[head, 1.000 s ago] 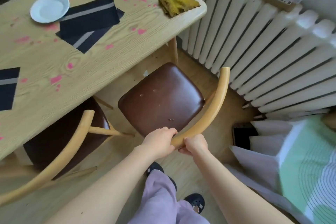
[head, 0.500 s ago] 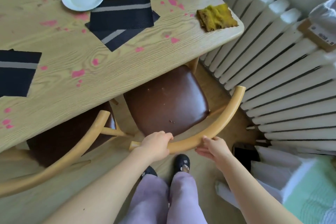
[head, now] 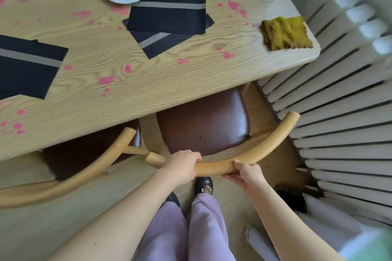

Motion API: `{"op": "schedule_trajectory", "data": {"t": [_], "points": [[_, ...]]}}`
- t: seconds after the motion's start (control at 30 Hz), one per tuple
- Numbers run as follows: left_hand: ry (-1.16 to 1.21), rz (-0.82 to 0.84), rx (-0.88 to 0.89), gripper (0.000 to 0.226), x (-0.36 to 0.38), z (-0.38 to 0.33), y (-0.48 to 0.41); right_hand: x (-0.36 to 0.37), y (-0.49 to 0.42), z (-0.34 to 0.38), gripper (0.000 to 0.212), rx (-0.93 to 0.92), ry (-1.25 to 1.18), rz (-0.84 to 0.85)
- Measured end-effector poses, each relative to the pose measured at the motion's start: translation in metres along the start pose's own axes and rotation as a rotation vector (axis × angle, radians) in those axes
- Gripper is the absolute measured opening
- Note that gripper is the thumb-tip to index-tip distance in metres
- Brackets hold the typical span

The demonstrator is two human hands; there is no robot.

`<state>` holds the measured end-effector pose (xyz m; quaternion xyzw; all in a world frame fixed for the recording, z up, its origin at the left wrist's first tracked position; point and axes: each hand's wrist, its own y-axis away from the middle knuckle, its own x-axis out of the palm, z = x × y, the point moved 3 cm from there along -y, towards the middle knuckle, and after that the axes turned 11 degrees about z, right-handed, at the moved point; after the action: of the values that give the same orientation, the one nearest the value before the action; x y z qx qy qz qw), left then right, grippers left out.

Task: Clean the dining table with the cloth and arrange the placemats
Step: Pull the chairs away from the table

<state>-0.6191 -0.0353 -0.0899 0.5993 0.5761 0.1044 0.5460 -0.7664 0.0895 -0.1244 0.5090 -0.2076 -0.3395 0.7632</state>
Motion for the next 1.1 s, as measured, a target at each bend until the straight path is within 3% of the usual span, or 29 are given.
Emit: {"op": "schedule_trajectory", "data": {"t": [0.53, 0.93, 1.1], "points": [[0.022, -0.306, -0.066, 0.046, -0.049, 0.015, -0.027, 0.046, -0.037, 0.090, 0.020, -0.006, 0.096, 0.031], [0.132, -0.343, -0.114, 0.046, -0.053, 0.031, -0.006, 0.049, -0.032, 0.082, 0.018, 0.034, 0.000, 0.045], [0.212, -0.434, -0.155, 0.043, -0.056, 0.049, 0.021, 0.086, -0.013, 0.049, 0.024, 0.192, 0.063, 0.218]]}}
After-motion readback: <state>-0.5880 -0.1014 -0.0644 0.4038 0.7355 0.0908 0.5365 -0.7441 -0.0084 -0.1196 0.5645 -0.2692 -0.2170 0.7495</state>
